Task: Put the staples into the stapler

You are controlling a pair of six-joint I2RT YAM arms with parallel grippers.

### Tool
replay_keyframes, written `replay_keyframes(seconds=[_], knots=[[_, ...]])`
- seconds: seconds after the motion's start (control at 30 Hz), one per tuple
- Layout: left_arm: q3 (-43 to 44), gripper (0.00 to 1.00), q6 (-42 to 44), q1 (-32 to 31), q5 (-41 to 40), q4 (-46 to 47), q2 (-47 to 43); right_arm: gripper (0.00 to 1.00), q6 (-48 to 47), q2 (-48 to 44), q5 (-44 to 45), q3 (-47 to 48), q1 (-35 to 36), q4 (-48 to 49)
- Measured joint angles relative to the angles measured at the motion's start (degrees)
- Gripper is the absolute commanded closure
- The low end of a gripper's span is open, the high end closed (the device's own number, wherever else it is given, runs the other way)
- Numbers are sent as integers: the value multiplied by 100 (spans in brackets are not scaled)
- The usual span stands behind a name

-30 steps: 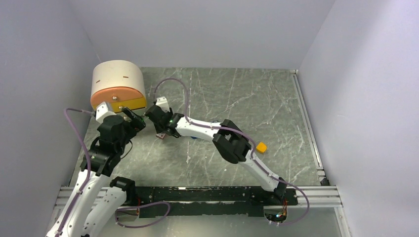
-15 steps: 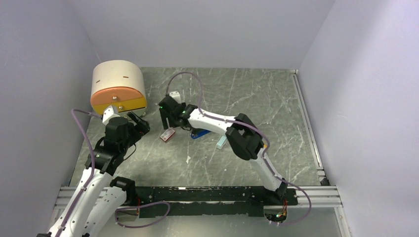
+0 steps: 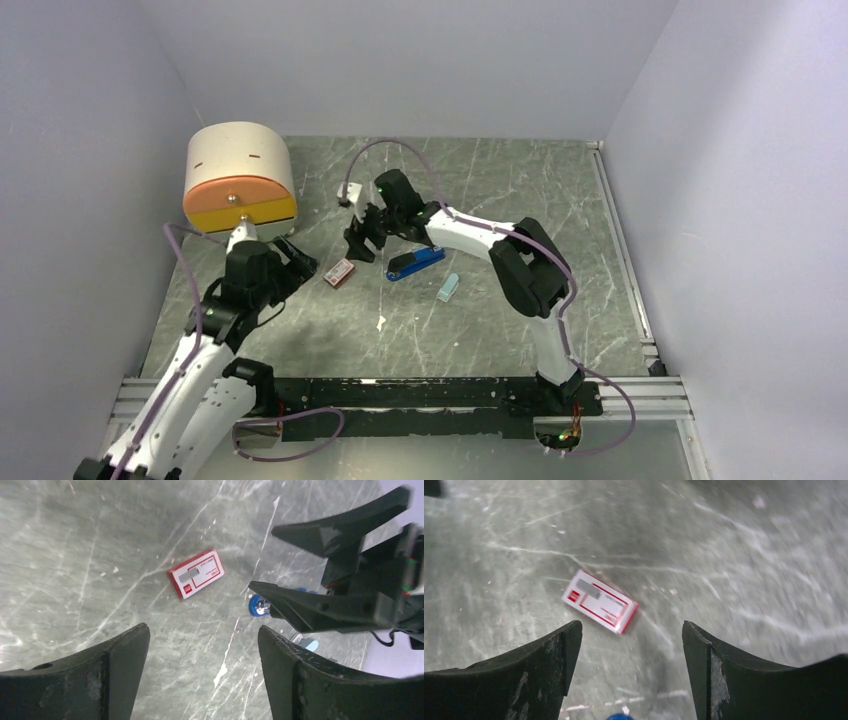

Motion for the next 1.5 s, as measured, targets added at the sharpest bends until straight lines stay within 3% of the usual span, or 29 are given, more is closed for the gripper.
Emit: replay_keyframes(seconds=[0.1,0.23,0.43,0.8,0.93,1.17,1.33,1.5], knots=[[-173,48,-79,0,363,334,599,31,-824,308,-658,442,98,-280],[-490,57,-31,20,758,874,1408,46,-1593,514,-1088,704,238,-634],[-680,55,111,160,1062,1606,2205,26,-2540,765,-1047,942,411,-1279],[-852,57,243,339,1062,2253,2411,26,-3639,1412,-704,1550,645,-1858],[-927,56,269,417,992,2275,2365,29,-3748,1550,-732,1812,649,-1985],[-1043,54,295,551,997,2319,2291,47,-3899,1738,-789,2151,645,-2358],[-1084,50,315,636,1316,2564,2400,52,-4006,1738,-833,2221,601,-2688],[-1228,47,225,649,1867,3204,2769,50,-4002,1711,-990,2118,466,-2706]])
